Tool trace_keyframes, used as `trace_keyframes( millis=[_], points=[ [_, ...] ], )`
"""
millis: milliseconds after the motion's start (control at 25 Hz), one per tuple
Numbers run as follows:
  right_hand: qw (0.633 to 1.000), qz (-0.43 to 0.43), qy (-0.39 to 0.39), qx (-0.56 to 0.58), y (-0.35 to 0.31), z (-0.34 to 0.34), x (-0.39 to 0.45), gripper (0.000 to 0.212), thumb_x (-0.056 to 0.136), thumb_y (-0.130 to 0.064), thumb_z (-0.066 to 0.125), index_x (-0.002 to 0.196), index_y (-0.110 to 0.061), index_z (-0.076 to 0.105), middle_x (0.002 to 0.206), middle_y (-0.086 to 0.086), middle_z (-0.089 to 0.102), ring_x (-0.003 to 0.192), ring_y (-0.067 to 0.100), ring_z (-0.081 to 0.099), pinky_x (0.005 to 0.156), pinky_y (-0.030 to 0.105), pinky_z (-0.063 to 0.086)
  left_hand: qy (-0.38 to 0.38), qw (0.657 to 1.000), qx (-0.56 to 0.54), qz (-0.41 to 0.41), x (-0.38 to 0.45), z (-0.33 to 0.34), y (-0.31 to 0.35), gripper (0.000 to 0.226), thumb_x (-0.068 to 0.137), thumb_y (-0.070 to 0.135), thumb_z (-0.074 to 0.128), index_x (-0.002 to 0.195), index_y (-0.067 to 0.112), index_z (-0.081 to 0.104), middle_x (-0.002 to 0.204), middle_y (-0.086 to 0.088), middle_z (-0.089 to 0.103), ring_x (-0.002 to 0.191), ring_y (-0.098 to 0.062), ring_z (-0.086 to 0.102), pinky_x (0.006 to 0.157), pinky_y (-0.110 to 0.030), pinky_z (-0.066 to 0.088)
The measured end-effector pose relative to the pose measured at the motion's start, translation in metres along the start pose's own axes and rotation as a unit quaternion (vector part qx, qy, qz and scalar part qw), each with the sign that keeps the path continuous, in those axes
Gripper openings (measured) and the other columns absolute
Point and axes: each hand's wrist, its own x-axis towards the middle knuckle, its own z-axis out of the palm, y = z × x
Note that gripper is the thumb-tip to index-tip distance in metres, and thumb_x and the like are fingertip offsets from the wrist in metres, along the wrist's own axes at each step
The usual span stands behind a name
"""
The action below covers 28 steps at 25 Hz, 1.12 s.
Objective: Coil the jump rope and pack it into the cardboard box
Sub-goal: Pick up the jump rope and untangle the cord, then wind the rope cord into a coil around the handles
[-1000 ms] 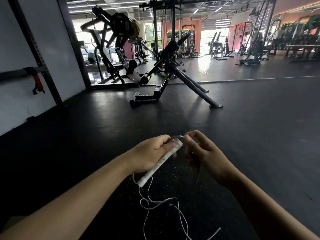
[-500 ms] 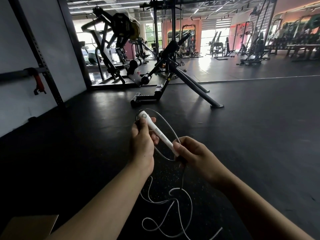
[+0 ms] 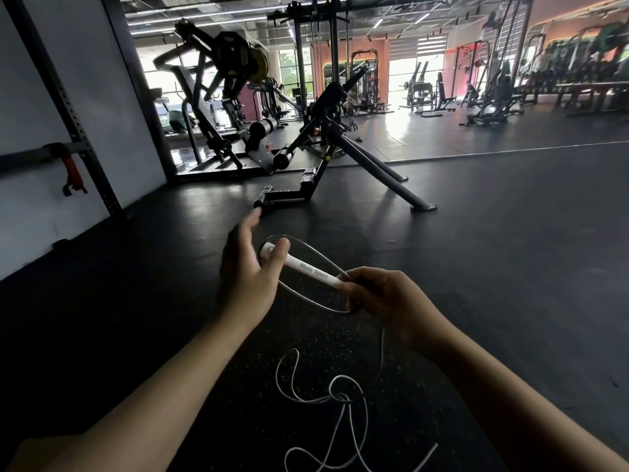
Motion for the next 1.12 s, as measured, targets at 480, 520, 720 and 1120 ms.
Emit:
trace_keyframes(
  millis=[480,520,720,1120],
  points=[
    [0.998,0.01,-0.061,-0.017,-0.011,-0.018,-0.001,0.012,0.099,-0.022,0.068,0.11,-0.024,0.061,0.087,0.012,0.078,0.073,0.017,0.068,0.079,0.051,0.057,-0.522,0.811,0.26,0.037,0.014,0.002,0.056,0.028,0.111,0.039,0.036,0.103,0.023,0.059,0.091,0.009,0.06,0.085,-0.011,0.061,0.079,-0.032,0.049],
    [0.998,0.008,-0.063,-0.018,-0.011,-0.017,-0.001,0.012,0.099,-0.021,0.067,0.11,-0.022,0.062,0.088,0.012,0.078,0.074,0.014,0.068,0.079,0.046,0.058,-0.525,0.813,0.249,0.03,0.011,0.003,0.053,0.028,0.11,0.04,0.037,0.105,0.023,0.059,0.093,0.009,0.06,0.088,-0.012,0.062,0.08,-0.03,0.05],
    [0.999,-0.016,-0.027,-0.004,-0.011,-0.021,-0.001,0.014,0.102,-0.028,0.063,0.108,-0.019,0.072,0.081,0.004,0.074,0.06,0.0,0.06,0.06,0.018,0.047,-0.48,0.857,0.185,0.036,0.006,-0.001,0.041,0.03,0.111,0.036,0.034,0.109,0.021,0.06,0.092,0.007,0.056,0.072,-0.006,0.049,0.064,-0.018,0.04],
    [0.981,0.033,-0.018,0.189,-0.016,-0.005,-0.01,0.046,0.098,-0.059,0.05,0.111,-0.018,0.068,0.091,0.024,0.069,0.074,0.029,0.056,0.071,0.046,0.045,-0.025,0.853,-0.484,-0.192,0.002,0.026,0.047,0.027,0.111,0.031,0.037,0.096,0.017,0.055,0.073,0.007,0.049,0.057,-0.006,0.04,0.06,-0.026,0.036]
  ],
)
